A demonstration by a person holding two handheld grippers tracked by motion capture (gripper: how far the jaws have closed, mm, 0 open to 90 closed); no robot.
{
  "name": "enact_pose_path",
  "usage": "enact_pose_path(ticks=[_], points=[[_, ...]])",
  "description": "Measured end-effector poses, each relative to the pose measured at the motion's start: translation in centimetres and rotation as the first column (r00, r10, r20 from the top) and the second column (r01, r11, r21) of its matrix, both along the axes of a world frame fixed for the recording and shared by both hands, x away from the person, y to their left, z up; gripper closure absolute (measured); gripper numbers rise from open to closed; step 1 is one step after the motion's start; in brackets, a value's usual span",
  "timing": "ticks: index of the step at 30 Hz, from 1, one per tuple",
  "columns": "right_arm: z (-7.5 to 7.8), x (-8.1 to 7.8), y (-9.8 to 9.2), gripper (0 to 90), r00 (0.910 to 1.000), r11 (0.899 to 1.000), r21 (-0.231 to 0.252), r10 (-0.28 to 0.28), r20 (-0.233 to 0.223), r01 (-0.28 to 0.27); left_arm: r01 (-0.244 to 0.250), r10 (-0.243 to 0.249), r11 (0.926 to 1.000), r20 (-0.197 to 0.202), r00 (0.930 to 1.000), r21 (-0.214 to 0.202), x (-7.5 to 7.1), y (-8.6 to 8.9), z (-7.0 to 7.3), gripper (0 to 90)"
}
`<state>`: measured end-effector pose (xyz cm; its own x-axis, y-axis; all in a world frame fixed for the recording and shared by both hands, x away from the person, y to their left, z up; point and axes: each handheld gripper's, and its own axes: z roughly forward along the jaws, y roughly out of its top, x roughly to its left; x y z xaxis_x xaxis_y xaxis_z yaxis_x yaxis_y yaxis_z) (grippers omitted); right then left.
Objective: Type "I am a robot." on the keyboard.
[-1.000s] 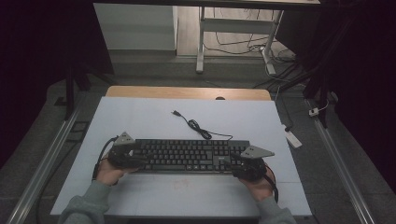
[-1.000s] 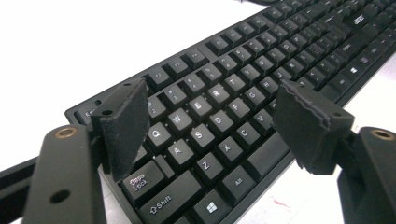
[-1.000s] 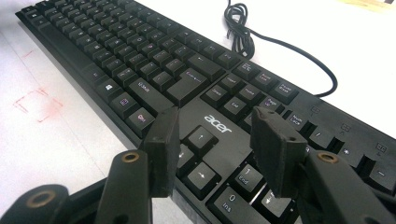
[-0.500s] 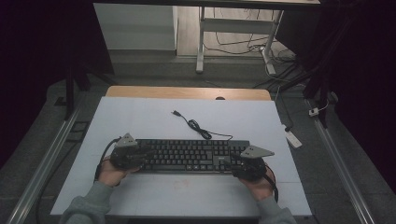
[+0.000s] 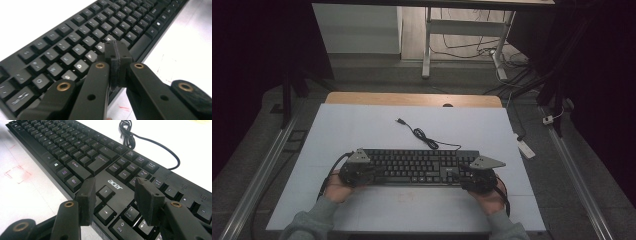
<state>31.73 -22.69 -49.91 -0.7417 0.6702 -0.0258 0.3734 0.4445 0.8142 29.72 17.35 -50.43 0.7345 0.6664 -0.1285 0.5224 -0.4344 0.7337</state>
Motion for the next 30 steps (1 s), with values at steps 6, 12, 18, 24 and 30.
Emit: enact_pose_path(ticks=[6,12,18,24,30], points=[[0.0,0.0,0.0,51.7,1.0,1.0,-0.001,-0.002,-0.002,0.002,0.039,-0.039,0.9987,-0.011,0.9992,0.032,0.0,-1.1,-0.6,89.1],[-0.1,0.1,0.1,51.7,1.0,1.0,0.006,0.007,-0.001,-0.007,0.054,-0.053,0.9968,-0.018,0.9984,0.059,0.0,-1.7,-1.0,89.1],[-0.1,0.1,0.1,51.7,1.0,1.0,0.006,0.007,-0.002,-0.007,0.059,-0.057,0.9954,-0.025,0.9981,0.076,0.1,-2.0,-1.3,89.0],[-0.1,0.1,0.1,51.6,1.0,1.0,0.0,0.008,-0.004,-0.008,0.06,-0.058,0.9948,-0.026,0.998,0.083,0.1,-2.2,-1.5,89.0],[-0.1,0.1,0.1,51.5,1.0,1.0,0.0,0.007,-0.004,-0.007,0.063,-0.061,0.994,-0.028,0.9977,0.089,0.2,-2.4,-1.7,89.0]])
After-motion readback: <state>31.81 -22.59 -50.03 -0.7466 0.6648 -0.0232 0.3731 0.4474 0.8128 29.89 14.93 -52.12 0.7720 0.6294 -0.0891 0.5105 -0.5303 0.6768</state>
